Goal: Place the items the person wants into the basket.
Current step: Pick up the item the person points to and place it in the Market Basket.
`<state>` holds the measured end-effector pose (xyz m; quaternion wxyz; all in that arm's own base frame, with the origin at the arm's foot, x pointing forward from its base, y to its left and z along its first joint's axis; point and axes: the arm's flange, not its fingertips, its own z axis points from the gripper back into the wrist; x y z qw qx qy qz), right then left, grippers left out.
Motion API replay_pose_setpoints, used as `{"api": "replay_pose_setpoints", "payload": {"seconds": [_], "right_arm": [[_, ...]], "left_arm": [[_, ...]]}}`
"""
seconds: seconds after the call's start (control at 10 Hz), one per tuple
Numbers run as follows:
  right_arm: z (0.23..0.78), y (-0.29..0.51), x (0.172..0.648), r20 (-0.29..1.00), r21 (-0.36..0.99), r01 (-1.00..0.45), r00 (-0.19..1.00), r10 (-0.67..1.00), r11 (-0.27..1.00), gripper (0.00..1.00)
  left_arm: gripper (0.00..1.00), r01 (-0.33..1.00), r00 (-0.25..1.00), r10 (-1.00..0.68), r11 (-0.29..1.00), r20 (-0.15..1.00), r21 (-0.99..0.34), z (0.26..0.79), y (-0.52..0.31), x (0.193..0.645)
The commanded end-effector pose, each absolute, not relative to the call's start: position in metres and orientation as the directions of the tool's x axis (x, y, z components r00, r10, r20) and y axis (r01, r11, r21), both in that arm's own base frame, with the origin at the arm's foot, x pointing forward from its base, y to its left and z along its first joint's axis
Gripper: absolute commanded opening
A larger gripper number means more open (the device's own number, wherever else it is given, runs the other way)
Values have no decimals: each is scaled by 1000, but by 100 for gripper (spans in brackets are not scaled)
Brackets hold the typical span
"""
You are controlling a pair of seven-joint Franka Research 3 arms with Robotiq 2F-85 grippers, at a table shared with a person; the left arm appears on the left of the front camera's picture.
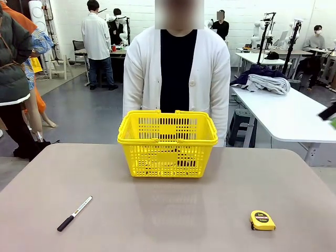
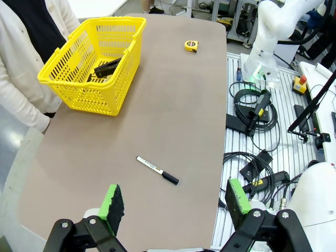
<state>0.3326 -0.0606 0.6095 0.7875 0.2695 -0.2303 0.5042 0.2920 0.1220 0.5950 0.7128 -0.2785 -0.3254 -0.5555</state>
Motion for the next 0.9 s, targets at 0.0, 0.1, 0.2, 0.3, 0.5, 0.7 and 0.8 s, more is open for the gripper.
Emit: {"api": "replay_pose_setpoints", "payload": {"seconds": [0.0, 0.1, 0.2, 0.3, 0.5, 0.7, 0.8], "right_arm": [[604, -114, 322, 723, 203, -948, 313, 616, 244, 100], [602, -139, 316, 765, 155, -957, 273, 583, 245, 100], [595, -162, 311, 811, 84, -969, 201, 549, 232, 100], [590, -173, 308, 830, 50, -975, 162, 534, 218, 100], [584, -196, 299, 869, -11, -980, 88, 488, 197, 100], [589, -210, 300, 867, 8, -983, 98, 488, 184, 100], [582, -197, 296, 859, -8, -974, 109, 500, 227, 100]], "left_arm": [[100, 977, 148, -597, 213, 788, -22, 596, 122, 292], [100, 977, 148, -597, 213, 788, -22, 596, 122, 292], [100, 977, 148, -597, 213, 788, -22, 596, 122, 292], [100, 977, 148, -597, 213, 788, -22, 596, 122, 292], [100, 977, 148, -597, 213, 788, -22, 596, 122, 292], [100, 977, 148, -597, 213, 788, -22, 596, 122, 292], [100, 977, 148, -597, 213, 788, -22, 596, 122, 292]]}}
